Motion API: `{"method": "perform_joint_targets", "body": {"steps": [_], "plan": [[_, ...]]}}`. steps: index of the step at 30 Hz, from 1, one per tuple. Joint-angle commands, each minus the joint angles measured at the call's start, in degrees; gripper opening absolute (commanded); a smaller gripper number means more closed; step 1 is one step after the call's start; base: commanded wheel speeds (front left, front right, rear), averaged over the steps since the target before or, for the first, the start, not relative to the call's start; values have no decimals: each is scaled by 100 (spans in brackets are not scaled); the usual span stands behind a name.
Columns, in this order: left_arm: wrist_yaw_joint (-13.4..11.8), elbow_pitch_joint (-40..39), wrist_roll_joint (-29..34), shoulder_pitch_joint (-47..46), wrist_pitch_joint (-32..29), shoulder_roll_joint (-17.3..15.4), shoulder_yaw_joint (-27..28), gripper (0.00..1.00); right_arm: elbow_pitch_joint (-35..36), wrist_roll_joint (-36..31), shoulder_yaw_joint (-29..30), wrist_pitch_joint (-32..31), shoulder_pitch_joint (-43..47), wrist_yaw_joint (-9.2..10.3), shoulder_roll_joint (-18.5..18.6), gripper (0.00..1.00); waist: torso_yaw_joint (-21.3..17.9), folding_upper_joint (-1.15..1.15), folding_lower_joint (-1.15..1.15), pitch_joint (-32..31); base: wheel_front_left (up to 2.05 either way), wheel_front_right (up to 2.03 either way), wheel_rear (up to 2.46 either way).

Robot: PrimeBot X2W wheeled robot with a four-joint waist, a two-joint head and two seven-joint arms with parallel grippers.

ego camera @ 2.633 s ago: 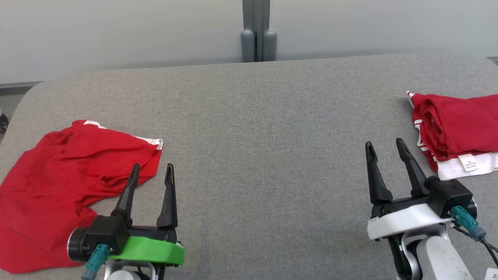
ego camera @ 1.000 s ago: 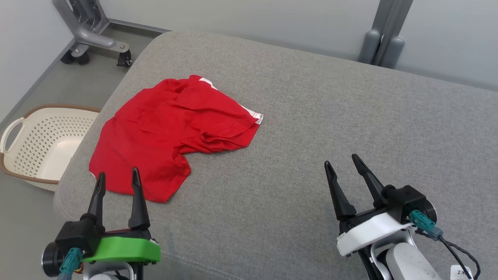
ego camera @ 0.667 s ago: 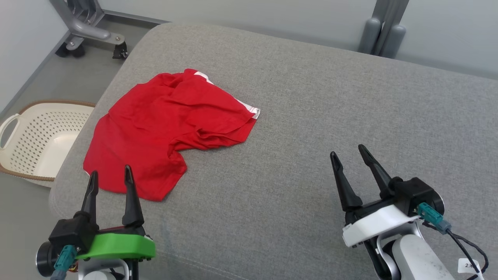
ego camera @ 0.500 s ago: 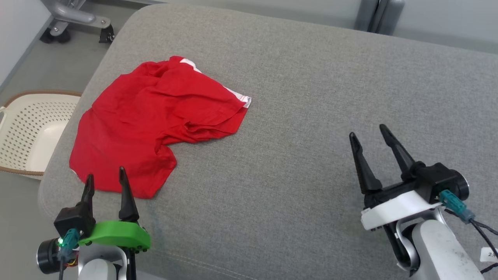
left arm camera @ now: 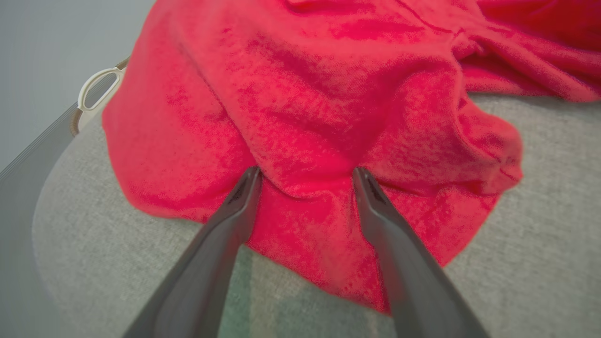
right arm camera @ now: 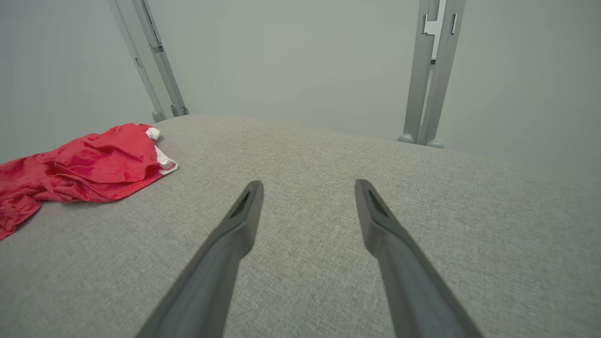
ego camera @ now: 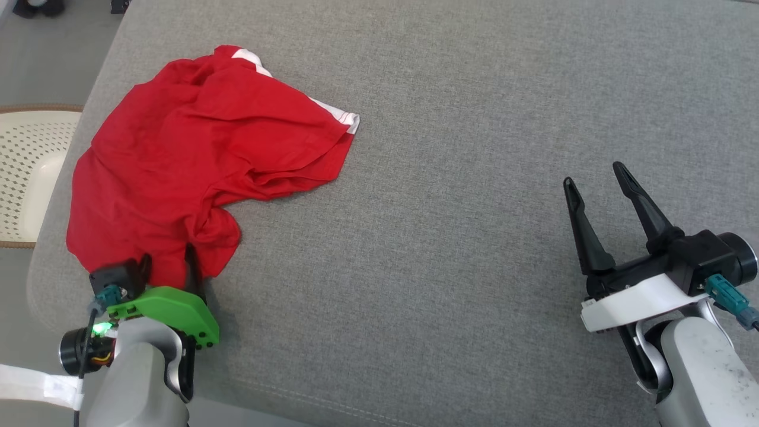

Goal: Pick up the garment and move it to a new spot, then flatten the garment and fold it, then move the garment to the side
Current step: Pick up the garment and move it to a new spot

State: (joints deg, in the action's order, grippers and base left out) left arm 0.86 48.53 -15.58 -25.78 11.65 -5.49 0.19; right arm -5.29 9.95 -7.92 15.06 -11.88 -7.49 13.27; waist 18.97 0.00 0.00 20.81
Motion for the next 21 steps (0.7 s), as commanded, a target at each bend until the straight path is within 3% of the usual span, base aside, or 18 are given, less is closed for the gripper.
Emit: {"method": "perform_joint_targets", "body": {"steps": [1, 6, 7, 8, 9, 21], "plan": [[26, 164, -45, -164, -62, -53, -2, 100, 34, -17, 9, 3, -54, 1, 40, 100, -43, 0, 0, 144, 0, 0, 0], [243, 789, -76, -532, -345, -88, -125, 100, 62, -10, 7, -17, -108, 1, 93, 100, -66, 0, 0, 233, 0, 0, 0], [297, 873, -99, -592, -380, -85, -137, 51, 53, -5, 2, -18, -120, 0, 96, 100, -73, 0, 0, 234, 0, 0, 0], [327, 912, -116, -631, -380, -85, -138, 51, 44, -2, 0, -18, -123, 1, 95, 100, -77, 0, 0, 231, 0, 0, 0], [368, 957, -154, -700, -285, -96, -126, 0, 20, 3, -3, -17, -133, 0, 83, 100, -86, 0, 0, 213, 0, 0, 0], [463, 672, -254, -736, 317, -359, -32, 0, -285, 58, -47, 12, -67, 1, -238, 100, -254, 0, 0, -410, 0, 0, 0]]}}
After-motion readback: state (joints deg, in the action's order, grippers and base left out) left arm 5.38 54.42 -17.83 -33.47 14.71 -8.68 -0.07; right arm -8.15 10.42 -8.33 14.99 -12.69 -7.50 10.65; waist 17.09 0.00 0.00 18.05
